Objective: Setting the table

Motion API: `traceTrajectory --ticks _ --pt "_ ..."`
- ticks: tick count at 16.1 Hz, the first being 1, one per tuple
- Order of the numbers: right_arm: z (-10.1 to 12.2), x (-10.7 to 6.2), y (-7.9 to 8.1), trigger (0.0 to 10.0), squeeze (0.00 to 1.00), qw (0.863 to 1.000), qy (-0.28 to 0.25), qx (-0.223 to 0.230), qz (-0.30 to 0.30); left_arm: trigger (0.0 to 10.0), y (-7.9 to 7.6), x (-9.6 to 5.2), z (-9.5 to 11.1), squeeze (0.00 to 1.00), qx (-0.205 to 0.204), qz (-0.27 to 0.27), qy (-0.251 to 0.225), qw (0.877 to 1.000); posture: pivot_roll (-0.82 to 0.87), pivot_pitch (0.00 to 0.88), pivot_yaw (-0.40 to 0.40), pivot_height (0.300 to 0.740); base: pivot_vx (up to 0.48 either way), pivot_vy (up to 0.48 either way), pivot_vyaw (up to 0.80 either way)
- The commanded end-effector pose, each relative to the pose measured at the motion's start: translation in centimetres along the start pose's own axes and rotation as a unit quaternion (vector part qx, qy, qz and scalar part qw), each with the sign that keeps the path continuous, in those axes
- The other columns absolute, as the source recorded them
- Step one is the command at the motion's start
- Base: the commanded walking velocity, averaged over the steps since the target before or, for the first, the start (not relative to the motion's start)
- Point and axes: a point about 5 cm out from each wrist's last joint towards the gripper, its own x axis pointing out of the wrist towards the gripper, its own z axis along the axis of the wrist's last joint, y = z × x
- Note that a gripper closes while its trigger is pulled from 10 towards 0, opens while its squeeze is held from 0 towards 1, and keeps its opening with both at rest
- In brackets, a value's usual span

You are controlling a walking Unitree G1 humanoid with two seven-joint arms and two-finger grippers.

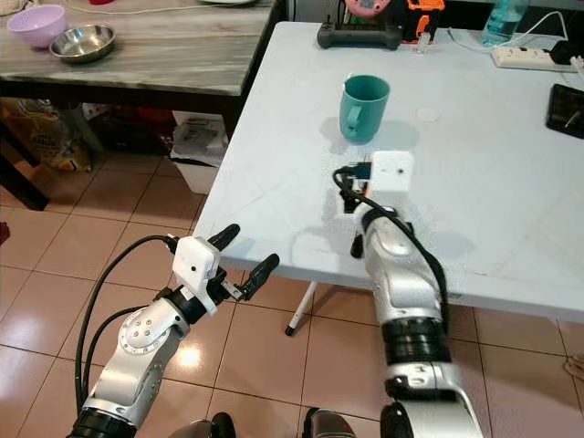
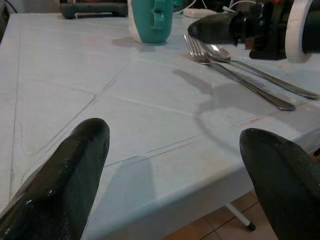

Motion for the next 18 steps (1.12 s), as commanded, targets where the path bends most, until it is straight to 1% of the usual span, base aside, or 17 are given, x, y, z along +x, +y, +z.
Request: traceTrajectory --ticks 1,2,6,8,10,14,15,16,17,18 --pt "-0.7 0.0 0.2 10.0 0.0 1.0 0.018 -0.005 0.0 10.0 -0.1 -0.2 -0.5 0.0 -0.002 -0.001 0.012 1.0 -0.23 0.193 0.024 0.74 0.0 0.0 0.0" --pt "-1.3 -0.1 0.1 10.0 0.0 0.999 0.035 -0.009 -0.011 10.0 -0.1 -0.3 -0.5 0.0 -0.002 0.0 0.012 1.0 -0.23 0.193 0.022 0.74 0.0 0.0 0.0" --pt "-1.4 -0.6 -0.4 10.0 0.0 0.999 0.037 -0.014 -0.029 10.0 -0.2 -0.4 -0.6 0.0 -0.004 0.004 0.012 1.0 -0.23 0.194 0.016 0.74 0.0 0.0 0.0" --pt "-1.8 -0.9 -0.6 10.0 0.0 0.998 0.046 -0.014 -0.031 10.0 -0.2 -0.3 -0.6 0.0 -0.005 0.004 0.011 1.0 -0.23 0.194 0.015 0.74 0.0 0.0 0.0" --pt "-2.3 -0.9 -0.5 10.0 0.0 0.998 0.055 -0.009 -0.029 10.0 -0.3 -0.2 -0.6 0.0 -0.006 -0.002 0.01 1.0 -0.24 0.194 0.014 0.74 0.0 0.0 0.0" --pt "-3.2 -0.3 -0.1 10.0 0.0 0.997 0.079 -0.007 -0.005 10.0 -0.4 0.0 -0.2 0.0 -0.009 -0.009 0.0 1.0 -0.24 0.197 0.012 0.74 0.0 0.0 0.0" --pt "-3.4 -0.3 -0.1 7.3 0.0 0.996 0.085 -0.005 -0.003 10.0 -0.4 -0.1 -0.1 0.0 -0.009 -0.009 -0.002 1.0 -0.23 0.199 0.011 0.74 0.0 0.0 0.0" --pt "-3.6 -0.3 -0.2 2.2 0.0 0.996 0.089 -0.002 -0.003 10.0 -0.3 -0.1 0.0 0.0 -0.008 -0.009 -0.004 1.0 -0.23 0.199 0.011 0.74 0.0 0.0 0.0" --pt "-3.8 -0.3 -0.1 0.0 0.0 0.996 0.093 -0.002 -0.001 10.0 -0.3 -0.2 0.2 0.0 -0.007 -0.012 -0.006 1.0 -0.23 0.199 0.01 0.74 0.0 0.0 0.0" --pt "-3.9 -0.3 -0.1 0.0 0.0 0.996 0.094 -0.002 0.0 10.0 -0.3 -0.2 0.2 0.0 -0.006 -0.013 -0.007 1.0 -0.23 0.199 0.01 0.74 0.0 0.0 0.0"
